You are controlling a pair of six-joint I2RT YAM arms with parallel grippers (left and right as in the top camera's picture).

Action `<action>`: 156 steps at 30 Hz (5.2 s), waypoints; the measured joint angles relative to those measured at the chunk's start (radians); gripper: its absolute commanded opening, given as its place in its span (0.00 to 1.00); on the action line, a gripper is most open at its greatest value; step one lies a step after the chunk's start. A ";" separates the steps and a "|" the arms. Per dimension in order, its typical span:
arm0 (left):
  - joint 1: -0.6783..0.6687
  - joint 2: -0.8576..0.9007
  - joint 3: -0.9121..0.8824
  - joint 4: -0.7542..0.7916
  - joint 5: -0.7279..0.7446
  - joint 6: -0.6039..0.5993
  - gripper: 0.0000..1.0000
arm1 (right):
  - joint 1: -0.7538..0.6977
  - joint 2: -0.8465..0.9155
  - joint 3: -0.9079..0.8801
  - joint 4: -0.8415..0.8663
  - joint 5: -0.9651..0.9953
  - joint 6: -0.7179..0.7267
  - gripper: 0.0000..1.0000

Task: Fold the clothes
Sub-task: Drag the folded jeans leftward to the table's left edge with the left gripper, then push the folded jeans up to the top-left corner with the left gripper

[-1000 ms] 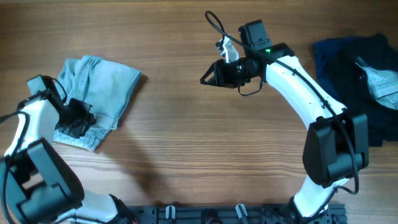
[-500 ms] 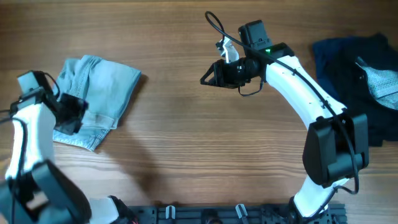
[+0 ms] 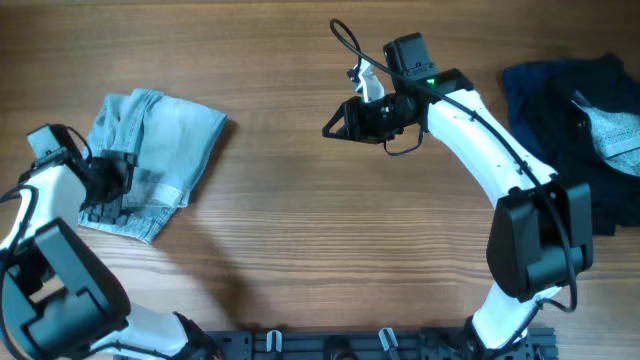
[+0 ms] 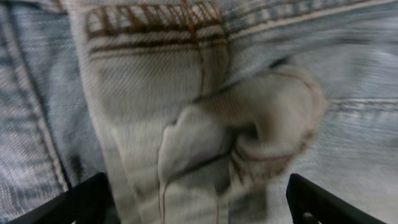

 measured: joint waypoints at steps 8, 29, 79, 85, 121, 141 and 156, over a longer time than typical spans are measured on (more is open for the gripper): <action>0.004 0.012 -0.002 0.026 0.008 0.009 0.41 | 0.000 0.000 0.000 0.000 0.000 0.000 0.40; 0.004 -0.127 -0.002 -0.079 0.045 0.043 0.04 | 0.000 0.000 0.000 -0.004 0.000 0.000 0.41; -0.125 -0.135 0.007 0.085 -0.084 0.374 0.04 | 0.000 0.000 0.000 0.008 0.004 -0.003 0.44; -0.140 -0.001 0.007 0.194 -0.101 0.374 0.04 | 0.000 0.000 0.000 0.011 0.019 -0.025 0.44; -0.271 0.709 0.617 0.888 -0.238 -0.002 0.04 | 0.000 0.000 0.000 -0.079 0.079 0.005 0.49; -0.296 0.499 0.744 0.280 -0.222 0.150 0.04 | 0.000 0.000 0.000 -0.123 0.097 0.005 0.50; -0.305 0.748 0.769 0.637 -0.237 0.139 0.11 | 0.000 0.000 0.000 -0.101 0.105 0.005 0.53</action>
